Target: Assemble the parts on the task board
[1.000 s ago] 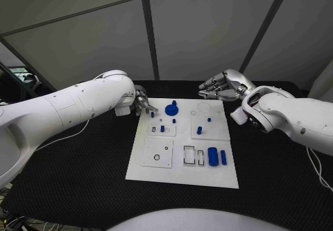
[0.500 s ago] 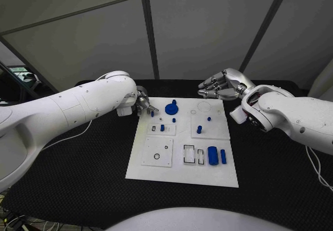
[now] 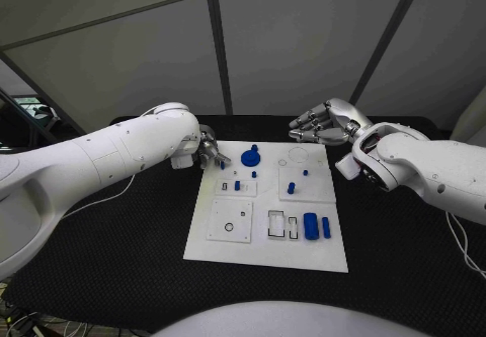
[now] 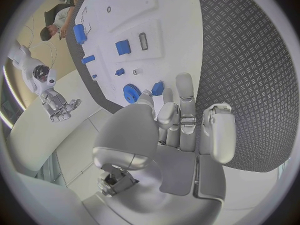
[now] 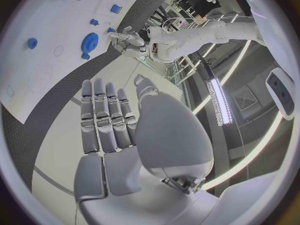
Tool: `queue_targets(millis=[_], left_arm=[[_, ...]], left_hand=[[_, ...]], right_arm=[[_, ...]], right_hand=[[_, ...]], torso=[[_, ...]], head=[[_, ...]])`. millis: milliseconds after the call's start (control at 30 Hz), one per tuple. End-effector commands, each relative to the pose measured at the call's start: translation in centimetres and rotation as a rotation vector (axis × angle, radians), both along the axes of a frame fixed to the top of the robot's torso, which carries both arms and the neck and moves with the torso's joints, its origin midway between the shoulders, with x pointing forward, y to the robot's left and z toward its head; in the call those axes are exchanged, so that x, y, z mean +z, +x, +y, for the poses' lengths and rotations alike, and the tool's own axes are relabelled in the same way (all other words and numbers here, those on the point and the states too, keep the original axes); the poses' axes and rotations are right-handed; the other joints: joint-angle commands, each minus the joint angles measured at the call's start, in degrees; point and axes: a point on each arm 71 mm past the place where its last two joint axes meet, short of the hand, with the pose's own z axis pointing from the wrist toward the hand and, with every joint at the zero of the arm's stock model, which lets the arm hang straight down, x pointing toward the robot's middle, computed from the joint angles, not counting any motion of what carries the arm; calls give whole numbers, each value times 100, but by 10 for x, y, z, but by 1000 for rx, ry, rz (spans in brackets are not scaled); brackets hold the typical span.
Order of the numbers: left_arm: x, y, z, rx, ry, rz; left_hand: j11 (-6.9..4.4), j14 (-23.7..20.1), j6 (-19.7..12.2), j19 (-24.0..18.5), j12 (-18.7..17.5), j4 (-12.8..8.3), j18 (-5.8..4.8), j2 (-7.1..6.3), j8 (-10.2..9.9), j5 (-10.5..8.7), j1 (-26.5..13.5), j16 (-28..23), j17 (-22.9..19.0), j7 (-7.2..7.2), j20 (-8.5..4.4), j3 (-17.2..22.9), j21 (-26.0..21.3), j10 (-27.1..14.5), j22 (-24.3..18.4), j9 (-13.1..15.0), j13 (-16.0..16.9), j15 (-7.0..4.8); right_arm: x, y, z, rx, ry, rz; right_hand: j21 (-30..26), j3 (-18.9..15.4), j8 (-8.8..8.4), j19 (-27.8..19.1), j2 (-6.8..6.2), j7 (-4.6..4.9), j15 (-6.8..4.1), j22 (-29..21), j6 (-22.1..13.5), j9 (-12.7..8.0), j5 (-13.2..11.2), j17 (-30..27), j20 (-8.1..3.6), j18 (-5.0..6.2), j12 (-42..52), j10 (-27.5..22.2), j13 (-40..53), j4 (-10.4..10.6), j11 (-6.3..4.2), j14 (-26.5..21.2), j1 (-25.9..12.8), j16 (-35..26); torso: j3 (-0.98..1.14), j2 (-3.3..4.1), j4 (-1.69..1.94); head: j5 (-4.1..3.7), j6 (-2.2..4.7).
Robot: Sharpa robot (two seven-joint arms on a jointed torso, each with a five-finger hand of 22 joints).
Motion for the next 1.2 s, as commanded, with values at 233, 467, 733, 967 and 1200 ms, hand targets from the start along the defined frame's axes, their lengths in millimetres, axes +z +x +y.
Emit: queue_targets(millis=[233,467,733,967,1200], left_arm=[[-2,-3,-2,8,-85,74],[-2,-4,0,21,-118,93],[-1,-6,6,39,-133,83],[4,-14,13,44,-155,48],[9,-26,15,35,-177,17]], left_hand=[[-83,-44,-43,18,-59,-336,-30,299,-91,-35,821,-26,76,-58,-14,665,-24,-43,508,-6,15,-46],[-60,-56,-101,2,-130,-517,-29,207,-141,-625,988,-79,154,-22,-11,1872,-41,-70,529,56,-21,-19],[-41,-41,-109,-1,-172,-602,-27,-221,-112,-693,542,-123,224,-14,5,2919,-62,-72,553,173,-62,-20],[-51,-14,-103,0,-182,-689,-25,-354,-85,-691,375,-94,272,-16,3,3260,-72,-61,561,226,-73,-23],[-63,20,-89,6,-201,-760,-26,-446,-64,-689,295,-41,317,-28,-4,3445,-73,-55,572,259,-102,-32]], right_arm=[[1,0,1,8,3,3],[0,3,-2,-2,3,9],[-1,4,-3,-5,3,10],[-1,4,-5,-8,3,10],[-1,4,-6,-10,3,11]], right_hand=[[-44,-17,4,-5,71,21,4,-10,-24,-3,47,-14,43,15,-29,-31,-7,-5,3,-46,5,-15],[-46,-17,5,-4,75,21,4,-12,-24,-3,52,-18,43,16,-28,-31,-7,-4,2,-46,3,-15],[-50,-17,6,-2,78,20,4,-14,-24,-3,61,-22,43,16,-27,-30,-6,-4,2,-45,2,-14],[-50,-17,6,-2,78,20,4,-14,-24,-3,61,-22,43,16,-27,-30,-6,-4,2,-45,2,-14],[-53,-18,6,-1,79,20,4,-16,-25,-3,65,-25,44,16,-25,-30,-6,-3,2,-45,0,-14]], torso=[[-4,-1,2],[-4,-3,1],[1,-7,6],[3,-14,8],[3,-18,15]], head=[[-3,-19],[12,-43],[21,-54],[32,-61],[42,-70]])
